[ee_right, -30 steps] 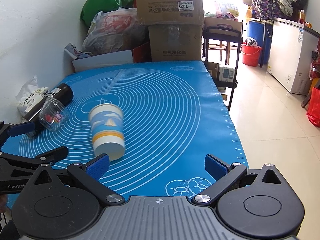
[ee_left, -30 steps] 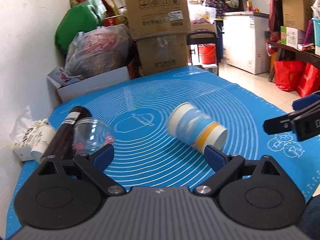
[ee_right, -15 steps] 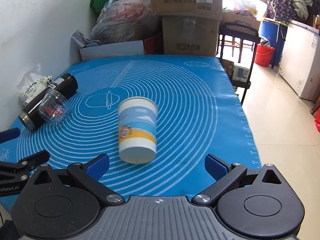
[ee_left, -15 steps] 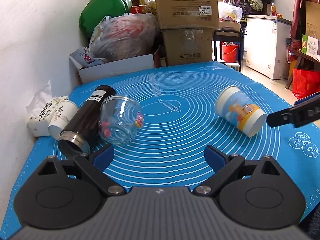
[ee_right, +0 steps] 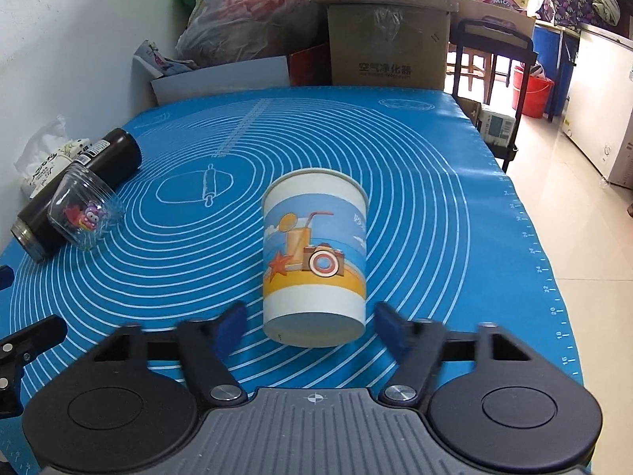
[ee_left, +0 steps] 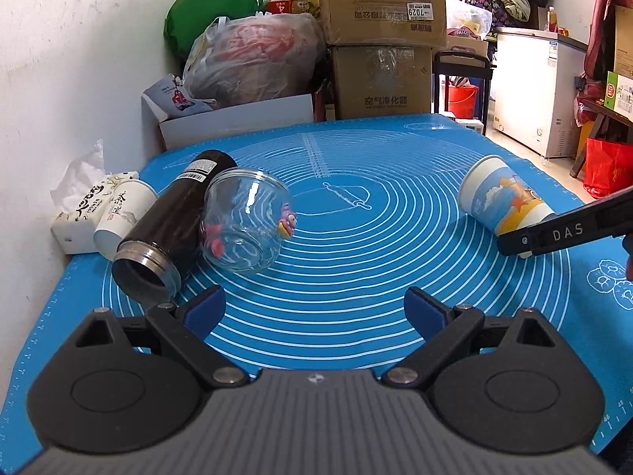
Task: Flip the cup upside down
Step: 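Move the right gripper to the lying cup and close around it, then lift the cup with the right gripper and rotate it rim down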
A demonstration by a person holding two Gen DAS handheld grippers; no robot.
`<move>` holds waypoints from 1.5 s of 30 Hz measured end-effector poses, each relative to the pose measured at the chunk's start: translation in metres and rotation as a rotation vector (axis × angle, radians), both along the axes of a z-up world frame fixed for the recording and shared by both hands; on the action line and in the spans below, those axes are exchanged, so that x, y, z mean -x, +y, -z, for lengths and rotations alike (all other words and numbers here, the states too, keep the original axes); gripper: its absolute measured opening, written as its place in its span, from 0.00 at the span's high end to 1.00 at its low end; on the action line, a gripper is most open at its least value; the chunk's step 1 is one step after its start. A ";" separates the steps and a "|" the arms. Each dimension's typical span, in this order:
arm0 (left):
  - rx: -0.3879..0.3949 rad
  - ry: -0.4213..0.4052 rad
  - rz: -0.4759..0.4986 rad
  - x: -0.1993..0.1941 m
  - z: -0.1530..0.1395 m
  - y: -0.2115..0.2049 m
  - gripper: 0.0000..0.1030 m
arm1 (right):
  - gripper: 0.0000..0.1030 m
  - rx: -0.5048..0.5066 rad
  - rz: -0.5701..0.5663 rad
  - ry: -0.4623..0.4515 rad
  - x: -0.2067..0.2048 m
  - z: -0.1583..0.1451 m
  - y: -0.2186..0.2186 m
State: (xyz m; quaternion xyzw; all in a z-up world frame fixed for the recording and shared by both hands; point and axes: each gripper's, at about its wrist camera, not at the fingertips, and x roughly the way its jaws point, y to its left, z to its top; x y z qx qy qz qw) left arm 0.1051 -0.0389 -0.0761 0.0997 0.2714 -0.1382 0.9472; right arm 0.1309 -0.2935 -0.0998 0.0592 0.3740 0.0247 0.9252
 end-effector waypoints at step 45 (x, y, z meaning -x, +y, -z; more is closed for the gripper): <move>0.111 -0.030 0.031 0.006 -0.014 0.026 0.07 | 0.53 0.596 -0.495 0.713 -0.043 -0.073 0.064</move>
